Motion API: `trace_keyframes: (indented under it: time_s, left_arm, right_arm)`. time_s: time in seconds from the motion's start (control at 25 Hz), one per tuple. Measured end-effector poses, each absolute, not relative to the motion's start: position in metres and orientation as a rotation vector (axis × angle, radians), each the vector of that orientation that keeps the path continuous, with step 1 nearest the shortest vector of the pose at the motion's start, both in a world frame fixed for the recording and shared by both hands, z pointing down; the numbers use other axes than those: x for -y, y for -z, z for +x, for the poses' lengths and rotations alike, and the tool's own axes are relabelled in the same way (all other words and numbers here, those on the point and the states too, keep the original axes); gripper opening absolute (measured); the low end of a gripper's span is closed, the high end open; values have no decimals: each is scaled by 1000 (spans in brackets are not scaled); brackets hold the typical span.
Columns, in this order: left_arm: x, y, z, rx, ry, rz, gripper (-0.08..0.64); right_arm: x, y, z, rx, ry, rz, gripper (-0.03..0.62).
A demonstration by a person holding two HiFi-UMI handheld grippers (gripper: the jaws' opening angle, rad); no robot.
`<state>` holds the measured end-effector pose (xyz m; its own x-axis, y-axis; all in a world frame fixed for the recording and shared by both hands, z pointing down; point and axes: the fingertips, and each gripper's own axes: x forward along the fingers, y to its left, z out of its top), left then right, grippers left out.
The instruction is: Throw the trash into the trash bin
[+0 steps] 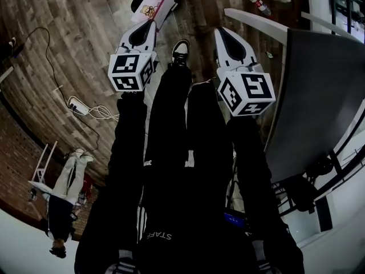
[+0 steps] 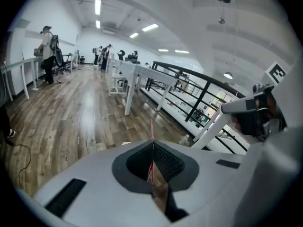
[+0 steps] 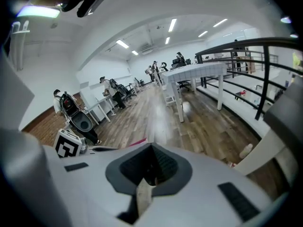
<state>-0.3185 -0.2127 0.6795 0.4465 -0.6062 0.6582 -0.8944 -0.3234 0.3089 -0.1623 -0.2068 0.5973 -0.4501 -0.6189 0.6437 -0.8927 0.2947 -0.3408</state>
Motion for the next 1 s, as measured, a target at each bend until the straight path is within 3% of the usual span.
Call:
trace_keyframes:
  time_s: [0.4,1.0]
  left_arm:
    - [219,-818,-344,1239,-665,1984,5]
    - [229,-928,-352,1207,-733,1872,5]
  right_arm:
    - [196,-708,-184,2140,-1013,1248,15]
    - [187,-768,-195,2104,-1063,1174,15]
